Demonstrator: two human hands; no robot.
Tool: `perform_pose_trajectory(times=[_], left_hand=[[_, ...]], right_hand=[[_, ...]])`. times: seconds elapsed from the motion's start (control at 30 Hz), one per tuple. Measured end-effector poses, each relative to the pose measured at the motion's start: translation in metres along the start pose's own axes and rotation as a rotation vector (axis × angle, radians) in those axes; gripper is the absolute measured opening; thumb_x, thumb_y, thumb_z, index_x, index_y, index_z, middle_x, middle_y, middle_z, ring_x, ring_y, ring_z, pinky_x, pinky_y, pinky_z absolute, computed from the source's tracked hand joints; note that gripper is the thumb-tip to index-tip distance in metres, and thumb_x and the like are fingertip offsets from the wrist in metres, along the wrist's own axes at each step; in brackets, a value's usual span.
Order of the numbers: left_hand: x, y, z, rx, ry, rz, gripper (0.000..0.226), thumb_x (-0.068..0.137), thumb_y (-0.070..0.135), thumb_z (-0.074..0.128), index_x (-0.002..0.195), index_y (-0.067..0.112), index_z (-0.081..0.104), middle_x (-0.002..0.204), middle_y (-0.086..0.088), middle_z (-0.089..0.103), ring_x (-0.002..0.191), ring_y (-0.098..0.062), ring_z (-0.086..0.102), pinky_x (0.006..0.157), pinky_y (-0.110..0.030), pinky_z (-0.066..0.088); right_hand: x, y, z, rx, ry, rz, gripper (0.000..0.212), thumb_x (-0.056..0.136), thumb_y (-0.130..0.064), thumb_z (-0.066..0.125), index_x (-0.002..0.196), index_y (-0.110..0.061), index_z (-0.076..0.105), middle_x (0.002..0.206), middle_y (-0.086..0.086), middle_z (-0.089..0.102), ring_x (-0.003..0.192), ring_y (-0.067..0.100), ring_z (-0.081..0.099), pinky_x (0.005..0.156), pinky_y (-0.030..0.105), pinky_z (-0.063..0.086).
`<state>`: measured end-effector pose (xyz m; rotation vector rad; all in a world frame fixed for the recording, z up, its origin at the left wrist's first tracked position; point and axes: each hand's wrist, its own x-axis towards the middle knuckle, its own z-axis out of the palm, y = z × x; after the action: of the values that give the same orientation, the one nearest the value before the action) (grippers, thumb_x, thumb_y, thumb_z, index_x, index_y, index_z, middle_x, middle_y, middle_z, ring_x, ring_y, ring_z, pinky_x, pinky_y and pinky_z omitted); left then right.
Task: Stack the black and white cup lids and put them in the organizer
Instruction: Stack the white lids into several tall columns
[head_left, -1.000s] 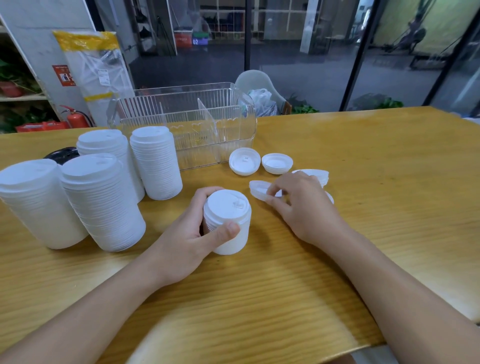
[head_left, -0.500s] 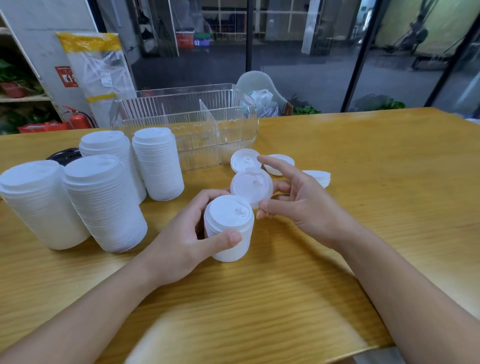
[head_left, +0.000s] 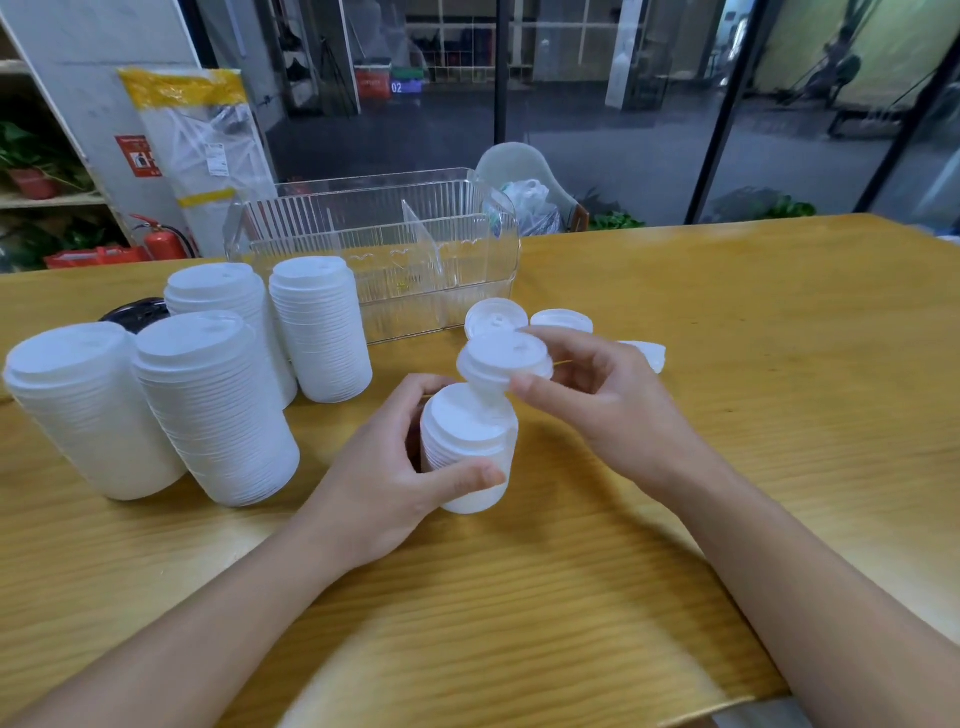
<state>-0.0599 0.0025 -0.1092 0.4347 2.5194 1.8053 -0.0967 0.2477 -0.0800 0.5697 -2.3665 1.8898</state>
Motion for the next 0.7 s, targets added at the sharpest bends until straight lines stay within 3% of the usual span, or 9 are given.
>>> perform_pose_trajectory(times=[0.1, 0.2, 0.5, 0.63, 0.7], left_hand=[[0.001, 0.002, 0.003, 0.06, 0.083, 0.006, 0.073, 0.072, 0.052, 0.1, 0.131, 0.036, 0.061, 0.122, 0.012, 0.077, 0.111, -0.011, 0.075, 0.092, -0.041, 0.061], [0.003, 0.002, 0.003, 0.098, 0.124, 0.003, 0.071, 0.07, 0.056, 0.099, 0.127, 0.036, 0.061, 0.122, 0.015, 0.076, 0.11, -0.009, 0.074, 0.091, -0.041, 0.062], [0.001, 0.005, 0.003, 0.106, 0.109, 0.029, 0.076, 0.075, 0.055, 0.097, 0.137, 0.038, 0.056, 0.128, 0.014, 0.074, 0.116, -0.013, 0.073, 0.097, -0.049, 0.062], [-0.002, 0.006, 0.003, 0.117, 0.078, 0.038, 0.07, 0.085, 0.055, 0.091, 0.142, 0.038, 0.055, 0.13, 0.013, 0.073, 0.119, -0.014, 0.072, 0.099, -0.049, 0.06], [-0.003, 0.007, 0.002, 0.13, 0.076, 0.035, 0.068, 0.086, 0.056, 0.088, 0.142, 0.039, 0.054, 0.129, 0.017, 0.072, 0.119, -0.01, 0.07, 0.098, -0.038, 0.059]], right_hand=[[-0.006, -0.004, 0.013, -0.137, -0.093, -0.036, 0.033, 0.093, -0.03, 0.086, 0.125, -0.031, 0.077, 0.121, -0.011, 0.078, 0.114, 0.014, 0.072, 0.1, 0.054, 0.054], [-0.007, -0.003, 0.018, -0.213, -0.141, -0.035, 0.04, 0.091, -0.036, 0.087, 0.129, -0.034, 0.074, 0.125, -0.016, 0.076, 0.123, 0.01, 0.068, 0.104, 0.044, 0.052], [-0.008, -0.004, 0.015, -0.154, -0.211, -0.03, 0.04, 0.098, -0.028, 0.081, 0.137, -0.034, 0.072, 0.129, -0.022, 0.075, 0.128, 0.005, 0.067, 0.11, 0.044, 0.05], [-0.008, 0.004, 0.013, -0.175, -0.158, -0.035, 0.046, 0.098, -0.036, 0.08, 0.142, -0.029, 0.069, 0.133, -0.02, 0.073, 0.125, 0.007, 0.069, 0.108, 0.043, 0.054], [-0.006, 0.01, 0.006, -0.294, -0.044, -0.073, 0.052, 0.095, -0.044, 0.082, 0.143, -0.031, 0.068, 0.137, -0.023, 0.07, 0.13, 0.002, 0.063, 0.111, 0.036, 0.05]])
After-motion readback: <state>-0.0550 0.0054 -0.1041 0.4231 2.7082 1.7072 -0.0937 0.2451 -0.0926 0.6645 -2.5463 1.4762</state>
